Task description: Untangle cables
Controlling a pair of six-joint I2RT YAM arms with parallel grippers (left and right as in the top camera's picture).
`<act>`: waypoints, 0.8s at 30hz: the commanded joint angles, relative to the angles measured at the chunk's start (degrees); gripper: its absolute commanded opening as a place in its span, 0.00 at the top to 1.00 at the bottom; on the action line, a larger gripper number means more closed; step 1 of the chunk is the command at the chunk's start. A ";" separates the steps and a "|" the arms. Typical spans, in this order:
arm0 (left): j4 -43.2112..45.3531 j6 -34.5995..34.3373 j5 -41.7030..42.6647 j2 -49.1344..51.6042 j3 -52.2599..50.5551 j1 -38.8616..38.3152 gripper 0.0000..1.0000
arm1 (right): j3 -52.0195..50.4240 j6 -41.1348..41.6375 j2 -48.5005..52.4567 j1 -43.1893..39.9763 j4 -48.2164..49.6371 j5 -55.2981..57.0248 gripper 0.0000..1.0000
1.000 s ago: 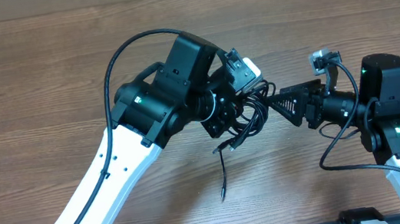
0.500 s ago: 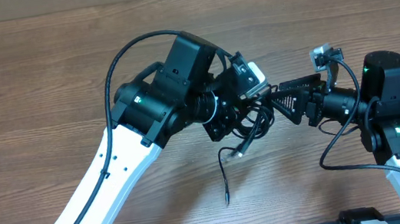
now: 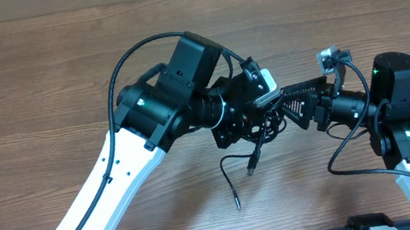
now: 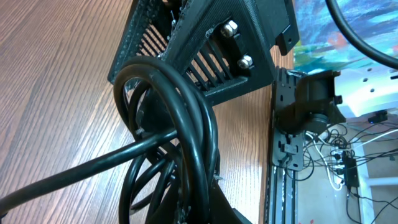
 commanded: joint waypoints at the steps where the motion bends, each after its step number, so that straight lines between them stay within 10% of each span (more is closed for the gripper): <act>1: 1.88 1.70 4.55 -0.55 0.96 -0.17 0.96 | 0.09 -0.28 -0.26 0.35 0.02 -5.25 0.32; 19: 3.61 2.14 9.77 -0.55 0.96 -0.20 0.96 | 0.09 -0.33 -0.24 0.35 4.59 -9.44 0.33; 24: 3.34 2.14 13.40 -0.55 0.96 -0.20 0.96 | 0.09 -0.28 -0.20 0.35 4.76 -4.59 0.51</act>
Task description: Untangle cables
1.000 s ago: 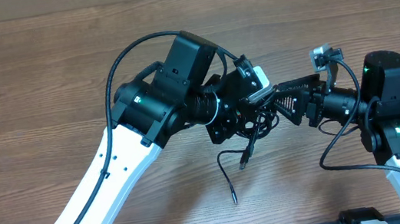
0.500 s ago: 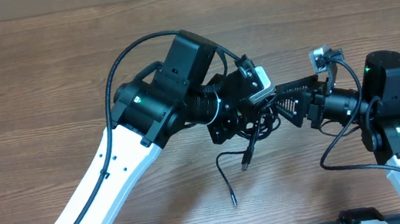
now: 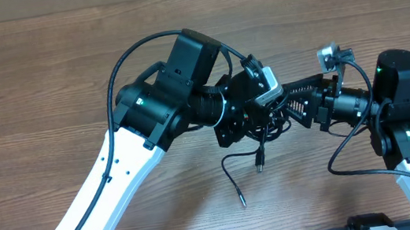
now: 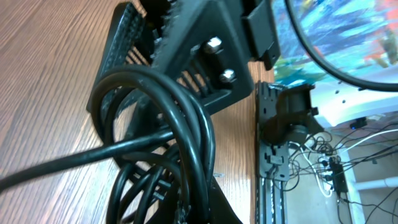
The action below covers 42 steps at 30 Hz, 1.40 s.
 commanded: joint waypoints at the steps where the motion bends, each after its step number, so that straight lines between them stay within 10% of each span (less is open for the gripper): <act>1: 1.05 1.95 8.37 -0.52 0.96 -0.59 0.96 | 0.09 -0.33 -0.17 0.70 0.11 1.51 0.51; 24: 0.37 -4.24 -3.21 -0.52 0.96 -2.84 0.96 | 0.09 -0.33 -0.17 0.70 -1.79 6.49 0.53; 42: -9.01 1.29 -1.05 -0.55 0.98 0.68 0.96 | 0.09 6.21 -0.17 0.70 -10.49 50.36 0.47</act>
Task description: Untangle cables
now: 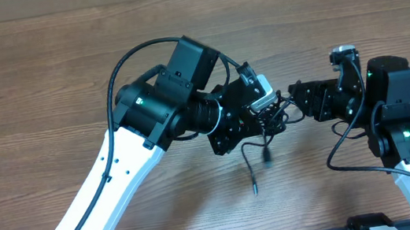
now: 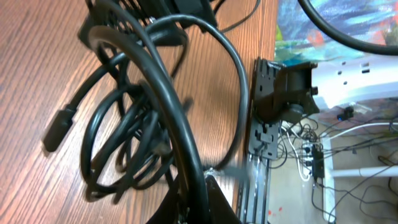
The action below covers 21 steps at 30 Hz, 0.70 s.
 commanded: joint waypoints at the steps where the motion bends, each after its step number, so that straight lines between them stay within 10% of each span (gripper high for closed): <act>1: -1.18 2.58 1.33 -0.57 0.98 0.33 0.96 | 0.09 2.05 -0.17 -0.50 -0.46 13.92 0.46; 21: -3.28 3.02 -3.65 -0.57 0.98 3.65 0.96 | 0.09 3.30 -0.17 -0.48 -2.84 8.81 0.44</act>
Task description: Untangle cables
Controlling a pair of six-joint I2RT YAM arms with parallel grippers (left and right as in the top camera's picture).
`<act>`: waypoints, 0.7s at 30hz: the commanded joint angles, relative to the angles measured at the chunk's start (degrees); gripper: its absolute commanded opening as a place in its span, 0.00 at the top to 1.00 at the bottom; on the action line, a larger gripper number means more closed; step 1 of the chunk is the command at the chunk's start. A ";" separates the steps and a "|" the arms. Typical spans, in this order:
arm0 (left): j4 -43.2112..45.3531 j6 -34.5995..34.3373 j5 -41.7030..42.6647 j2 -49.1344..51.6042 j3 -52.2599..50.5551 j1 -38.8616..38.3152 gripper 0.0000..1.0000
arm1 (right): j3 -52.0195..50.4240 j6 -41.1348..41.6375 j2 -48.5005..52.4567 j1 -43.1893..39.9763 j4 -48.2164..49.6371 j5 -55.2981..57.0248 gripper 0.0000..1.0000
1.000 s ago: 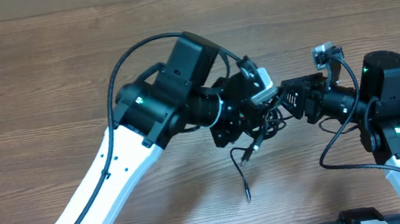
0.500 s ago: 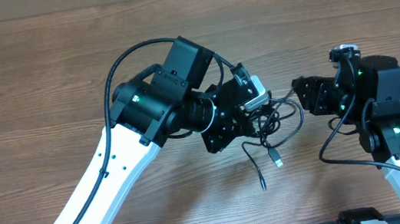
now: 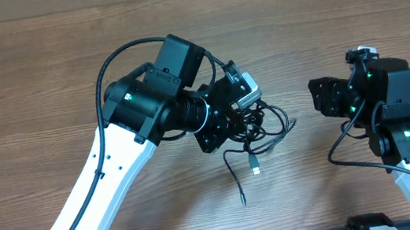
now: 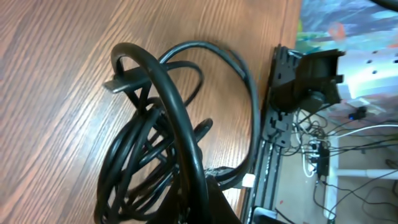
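Note:
A tangle of black cables lies on the wooden table at centre. My left gripper is shut on it. In the left wrist view a thick strand runs down between the left gripper fingers, with coils bunched on the left and one wide loop free. A plug and a thin tail trail toward the front. My right gripper stands apart to the right, touching no cable, its fingers looking spread.
A black rail runs along the table's near edge, with loose wires and equipment beyond it. The left arm's own supply cable arches over its elbow. Bare wood lies to the far side and the left.
My right gripper has drawn back to the right and no longer touches the tangle. The left gripper has shifted slightly left with the bundle. The loop that reached toward the right gripper now lies slack.
At first both grippers met in the tangle, the right one's fingers pushed in among the coils beside the left. Then the right gripper was farther right with a strand stretched toward it. Now it is clear of the cables and the left alone holds the bundle.

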 commanded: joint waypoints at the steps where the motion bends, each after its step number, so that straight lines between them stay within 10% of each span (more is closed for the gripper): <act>1: 0.57 1.77 -0.61 -0.57 0.98 0.28 0.96 | 0.09 0.42 -0.17 -0.13 -0.44 -5.70 0.44; 21: 7.98 3.98 -1.81 -0.55 0.98 0.33 0.96 | 0.09 -9.09 -0.20 -0.13 -1.29 -34.16 0.44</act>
